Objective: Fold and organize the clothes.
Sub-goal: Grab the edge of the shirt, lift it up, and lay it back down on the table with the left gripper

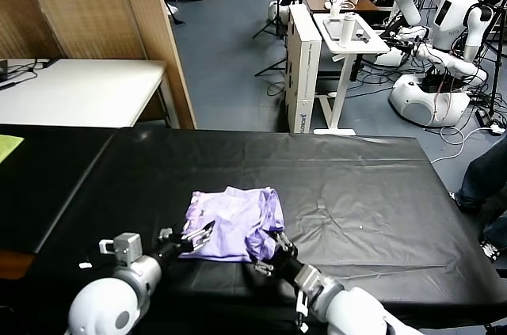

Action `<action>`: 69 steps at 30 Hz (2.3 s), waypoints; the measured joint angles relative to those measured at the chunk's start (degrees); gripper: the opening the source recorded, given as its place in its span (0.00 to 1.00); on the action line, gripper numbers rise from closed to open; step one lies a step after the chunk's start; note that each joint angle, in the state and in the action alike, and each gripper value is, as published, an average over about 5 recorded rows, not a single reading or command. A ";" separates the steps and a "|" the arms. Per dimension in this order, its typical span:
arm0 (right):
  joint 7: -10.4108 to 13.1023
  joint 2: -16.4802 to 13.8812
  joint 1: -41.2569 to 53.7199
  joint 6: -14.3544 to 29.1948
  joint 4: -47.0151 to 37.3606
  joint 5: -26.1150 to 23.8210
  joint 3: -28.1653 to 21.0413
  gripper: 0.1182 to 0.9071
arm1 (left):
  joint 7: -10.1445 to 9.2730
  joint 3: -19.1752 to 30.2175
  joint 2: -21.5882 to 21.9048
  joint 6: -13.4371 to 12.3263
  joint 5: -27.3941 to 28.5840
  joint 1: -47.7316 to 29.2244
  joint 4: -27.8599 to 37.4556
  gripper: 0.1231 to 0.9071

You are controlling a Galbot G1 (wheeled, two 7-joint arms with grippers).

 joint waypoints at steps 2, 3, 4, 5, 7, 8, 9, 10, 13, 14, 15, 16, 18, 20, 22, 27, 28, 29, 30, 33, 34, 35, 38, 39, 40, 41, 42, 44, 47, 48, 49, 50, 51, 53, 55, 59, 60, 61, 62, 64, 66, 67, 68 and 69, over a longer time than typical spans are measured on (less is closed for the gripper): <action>-0.07 -0.03 0.61 0.02 -0.26 0.00 -0.43 0.69 | 0.06 -0.07 -0.02 0.00 0.14 0.08 -0.04 1.00; -0.10 -0.03 0.89 0.03 -0.39 0.00 -0.63 0.68 | 0.09 -0.11 -0.03 0.00 0.21 0.11 -0.07 1.00; -0.13 -0.04 1.18 0.04 -0.51 0.00 -0.83 0.66 | 0.11 -0.14 -0.05 0.00 0.29 0.15 -0.10 1.00; -0.16 -0.05 1.44 0.05 -0.63 0.00 -1.03 0.64 | 0.13 -0.17 -0.06 0.00 0.38 0.19 -0.14 1.00; -0.22 -0.10 1.75 0.05 -0.79 0.01 -1.28 0.57 | 0.21 -0.20 -0.12 0.00 0.60 0.30 -0.22 1.00; -0.24 -0.14 1.79 0.05 -0.83 0.03 -1.36 0.53 | 0.25 -0.21 -0.15 0.00 0.70 0.36 -0.26 1.00; -0.27 -0.18 1.74 0.05 -0.85 0.05 -1.37 0.48 | 0.30 -0.22 -0.20 0.00 0.82 0.41 -0.27 1.00; -0.29 -0.22 1.61 0.05 -0.86 0.09 -1.35 0.41 | 0.34 -0.22 -0.25 0.00 0.93 0.45 -0.28 1.00; -0.33 -0.27 0.98 0.04 -0.82 0.31 -1.10 0.24 | 0.46 -0.24 -0.45 0.00 1.21 0.56 -0.28 1.00; -0.33 -0.29 0.71 0.03 -0.76 0.46 -0.94 0.19 | 0.48 -0.24 -0.51 0.00 1.27 0.58 -0.28 1.00; -0.33 -0.31 0.43 0.02 -0.68 0.63 -0.76 0.16 | 0.50 -0.24 -0.57 0.00 1.33 0.59 -0.28 1.00; -0.33 -0.34 0.14 0.00 -0.58 0.84 -0.55 0.13 | 0.52 -0.24 -0.62 0.00 1.37 0.60 -0.29 1.00; -0.33 -0.45 -0.45 -0.04 -0.33 1.30 -0.06 0.08 | 0.53 -0.23 -0.68 0.00 1.41 0.59 -0.29 1.00; -0.28 -0.60 -1.02 -0.06 -0.07 1.74 0.40 0.05 | 0.54 -0.23 -0.72 0.00 1.44 0.61 -0.28 1.00; -0.14 -0.82 -1.60 -0.15 0.27 2.27 0.87 0.03 | 0.55 -0.23 -0.73 0.00 1.49 0.65 -0.30 1.00; 1.03 -1.64 -3.82 -1.21 1.83 4.29 2.64 0.03 | 0.61 -0.23 -0.91 0.00 1.65 0.86 -0.41 1.00; 1.43 -1.73 -4.36 -1.62 2.18 4.77 3.07 0.03 | 0.63 -0.23 -0.97 0.00 1.69 0.89 -0.43 1.00; 1.94 -1.78 -4.94 -2.13 2.53 5.33 3.53 0.03 | 0.65 -0.23 -1.03 0.00 1.72 0.91 -0.44 1.00; 2.52 -1.77 -5.54 -2.69 2.87 5.97 4.02 0.03 | 0.67 -0.23 -1.09 0.00 1.74 0.91 -0.45 1.00; 4.49 -1.39 -7.20 -4.32 3.64 7.94 5.45 0.03 | 0.73 -0.22 -1.23 -0.01 1.77 0.87 -0.47 1.00; 5.12 -1.22 -7.69 -4.75 3.85 8.55 5.92 0.03 | 0.74 -0.22 -1.25 -0.05 1.78 0.87 -0.49 1.00; 5.63 -1.08 -8.18 -5.06 4.06 9.11 6.40 0.04 | 0.76 -0.23 -1.27 -0.12 1.79 0.87 -0.50 1.00; 6.40 -0.99 -9.59 -5.46 4.91 10.81 8.08 0.15 | 0.84 -0.35 -1.27 -0.46 1.85 1.00 -0.54 1.00; 6.45 -1.09 -10.09 -5.48 5.32 11.41 8.74 0.21 | 0.87 -0.41 -1.26 -0.57 1.88 1.06 -0.55 1.00; 6.46 -1.23 -10.57 -5.48 5.81 11.99 9.43 0.29 | 0.91 -0.48 -1.24 -0.67 1.90 1.11 -0.56 1.00; 6.46 -1.39 -11.07 -5.45 6.37 12.57 10.16 0.38 | 0.94 -0.53 -1.23 -0.76 1.92 1.12 -0.57 1.00; 6.42 -1.54 -11.61 -5.35 7.03 13.23 10.98 0.45 | 0.96 -0.56 -1.22 -0.84 1.93 1.11 -0.58 1.00; 6.33 -1.70 -12.53 -4.87 8.45 14.63 12.73 0.62 | 0.99 -0.59 -1.25 -0.98 1.96 0.98 -0.57 1.00; 6.23 -1.19 -12.95 -3.01 9.85 16.99 15.55 0.84 | 1.02 -0.57 -1.32 -1.20 1.99 0.66 -0.36 1.00; 6.23 -0.81 -12.70 -2.18 9.84 17.67 16.35 0.90 | 1.03 -0.54 -1.35 -1.26 2.03 0.54 -0.21 1.00; 6.23 -0.34 -12.28 -1.35 9.56 18.29 16.99 0.94 | 1.05 -0.50 -1.41 -1.33 2.09 0.41 -0.03 1.00; 6.26 0.19 -11.71 -0.65 9.04 18.77 17.45 0.97 | 1.06 -0.45 -1.49 -1.40 2.17 0.30 0.15 1.00; 6.30 0.83 -10.98 -0.11 8.23 19.19 17.75 0.99 | 1.07 -0.41 -1.58 -1.45 2.25 0.22 0.29 1.00; 6.40 2.34 -9.17 0.50 5.95 19.98 17.90 1.00 | 1.08 -0.36 -1.74 -1.56 2.40 0.18 0.42 1.00; 6.53 4.12 -7.00 0.60 3.12 20.50 17.68 1.00 | 1.09 -0.37 -1.82 -1.64 2.62 0.30 0.41 1.00; 6.73 7.94 -2.31 0.39 -2.57 21.09 16.41 1.00 | 1.11 -0.76 -1.92 -1.75 3.05 0.93 0.08 1.00; 6.75 8.83 -1.24 0.32 -3.88 21.26 16.09 1.00 | 1.13 -0.98 -1.98 -1.79 3.11 1.15 0.01 1.00; 6.78 9.66 -0.27 0.27 -5.13 21.44 15.80 1.00 | 1.16 -1.24 -2.05 -1.86 3.18 1.40 -0.03 1.00; 6.78 10.42 0.58 0.23 -6.26 21.57 15.55 1.00 | 1.20 -1.51 -2.13 -1.93 3.26 1.67 -0.04 1.00; 6.80 11.77 1.98 0.15 -8.37 21.85 15.19 1.00 | 1.33 -2.05 -2.26 -2.12 3.40 2.17 -0.06 1.00; 6.80 12.86 2.88 0.08 -10.15 22.10 14.91 0.97 | 1.45 -2.48 -2.34 -2.27 3.50 2.51 -0.07 1.00; 6.79 13.33 3.17 0.05 -10.98 22.20 14.80 0.93 | 1.50 -2.63 -2.37 -2.31 3.53 2.61 -0.08 1.00; 6.77 13.75 3.34 0.03 -11.71 22.29 14.71 0.89 | 1.52 -2.76 -2.43 -2.34 3.54 2.69 -0.09 1.00; 6.75 14.11 3.43 0.02 -12.37 22.34 14.65 0.83 | 1.54 -2.85 -2.48 -2.35 3.56 2.74 -0.10 1.00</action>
